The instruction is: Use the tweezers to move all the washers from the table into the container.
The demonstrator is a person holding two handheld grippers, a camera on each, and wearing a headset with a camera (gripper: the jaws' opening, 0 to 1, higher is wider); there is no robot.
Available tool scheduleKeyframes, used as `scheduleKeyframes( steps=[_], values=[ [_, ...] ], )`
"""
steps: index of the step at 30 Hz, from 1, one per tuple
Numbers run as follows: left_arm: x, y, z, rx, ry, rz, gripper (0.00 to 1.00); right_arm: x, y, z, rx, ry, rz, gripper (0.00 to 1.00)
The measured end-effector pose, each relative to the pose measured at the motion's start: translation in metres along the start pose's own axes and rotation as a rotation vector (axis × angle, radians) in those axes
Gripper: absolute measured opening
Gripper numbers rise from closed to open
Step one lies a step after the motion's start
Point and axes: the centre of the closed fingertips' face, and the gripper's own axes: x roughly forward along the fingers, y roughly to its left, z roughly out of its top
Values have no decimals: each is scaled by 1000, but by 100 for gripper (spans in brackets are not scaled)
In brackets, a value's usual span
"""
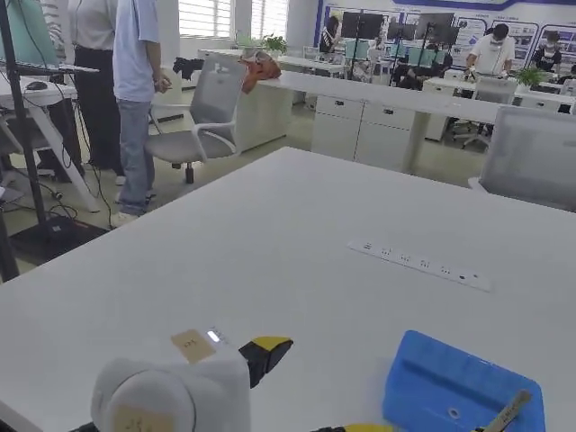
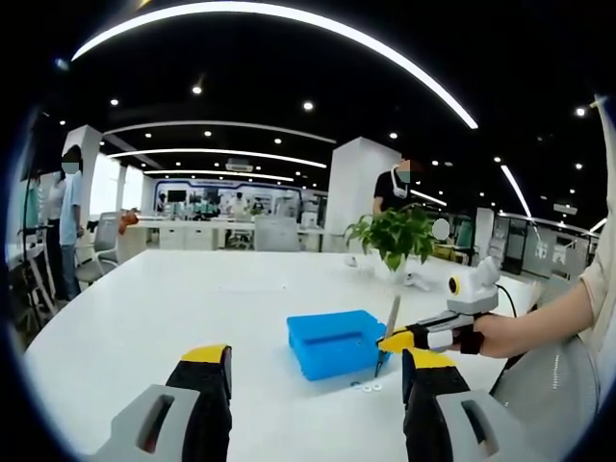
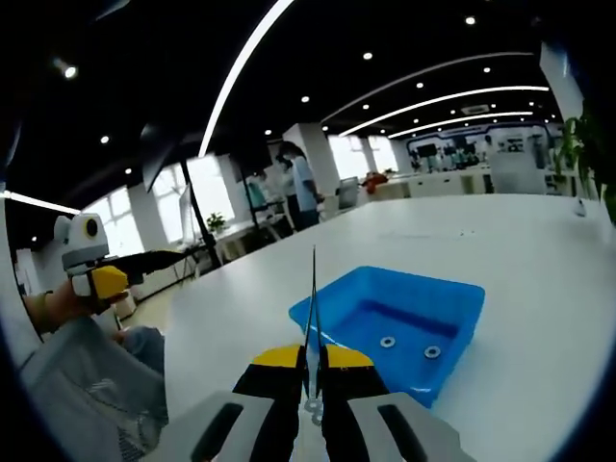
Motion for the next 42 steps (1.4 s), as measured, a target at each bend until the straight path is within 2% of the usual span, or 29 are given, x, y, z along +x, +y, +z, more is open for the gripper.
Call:
scheduleKeyframes(
  steps=[12,18,24,31,42],
  values=[
    [0,1,0,-3,-1,3,72,0,-6,-23,-31,66,-12,3],
    [0,1,0,-6,-3,4,72,0,-10,-22,-50,59,-15,3],
    [0,2,0,-6,-3,4,72,1,-7,-23,-59,61,-1,4],
    [0,1,0,-2,-3,2,71,1,2,-26,-112,84,26,4],
    [-1,2,1,-2,-5,6,71,2,9,-28,-105,89,46,4]
  ],
)
